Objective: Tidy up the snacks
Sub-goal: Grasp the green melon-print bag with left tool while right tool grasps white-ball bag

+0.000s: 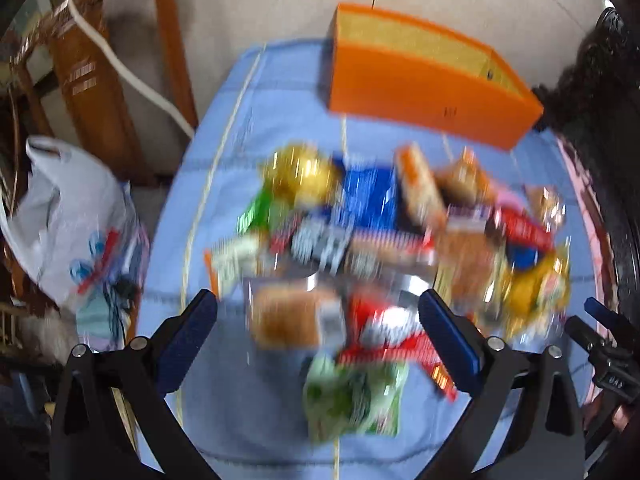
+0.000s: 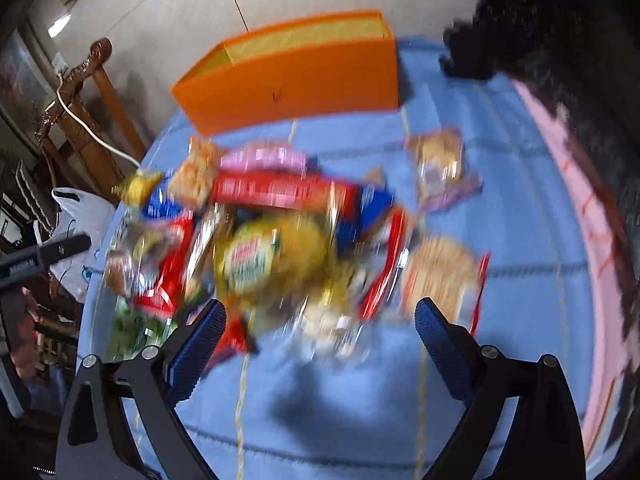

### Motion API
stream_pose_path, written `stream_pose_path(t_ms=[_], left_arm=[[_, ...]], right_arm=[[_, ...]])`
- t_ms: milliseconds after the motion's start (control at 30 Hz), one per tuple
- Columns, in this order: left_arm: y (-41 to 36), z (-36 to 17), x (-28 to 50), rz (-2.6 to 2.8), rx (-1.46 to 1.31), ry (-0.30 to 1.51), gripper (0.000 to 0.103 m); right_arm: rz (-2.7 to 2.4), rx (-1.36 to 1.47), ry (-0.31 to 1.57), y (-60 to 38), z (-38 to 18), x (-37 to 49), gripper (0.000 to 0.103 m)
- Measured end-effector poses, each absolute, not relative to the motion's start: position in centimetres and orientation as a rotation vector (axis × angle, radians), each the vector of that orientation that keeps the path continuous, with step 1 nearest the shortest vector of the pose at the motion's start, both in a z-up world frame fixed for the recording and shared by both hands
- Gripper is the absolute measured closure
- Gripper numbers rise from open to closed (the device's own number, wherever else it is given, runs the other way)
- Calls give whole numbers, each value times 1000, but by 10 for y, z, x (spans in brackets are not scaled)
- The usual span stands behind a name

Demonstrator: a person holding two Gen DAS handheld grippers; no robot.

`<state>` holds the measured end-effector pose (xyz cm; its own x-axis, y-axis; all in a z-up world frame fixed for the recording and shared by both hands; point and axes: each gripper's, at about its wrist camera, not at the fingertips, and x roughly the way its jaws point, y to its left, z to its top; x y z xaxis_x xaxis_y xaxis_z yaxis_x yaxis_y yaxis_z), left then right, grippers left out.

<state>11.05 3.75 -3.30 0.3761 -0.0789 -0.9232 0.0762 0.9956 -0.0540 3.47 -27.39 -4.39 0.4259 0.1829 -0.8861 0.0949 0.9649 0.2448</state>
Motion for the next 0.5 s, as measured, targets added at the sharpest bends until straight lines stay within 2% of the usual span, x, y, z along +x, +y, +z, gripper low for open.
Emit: stream_pose_path(t_ms=[233, 500], left_arm=[[49, -60, 77, -94, -50, 1258, 4], [26, -80, 64, -154, -33, 1323, 4]], right_arm=[[71, 281, 1185, -254, -57, 15, 7], [77, 267, 1221, -241, -66, 3, 7]])
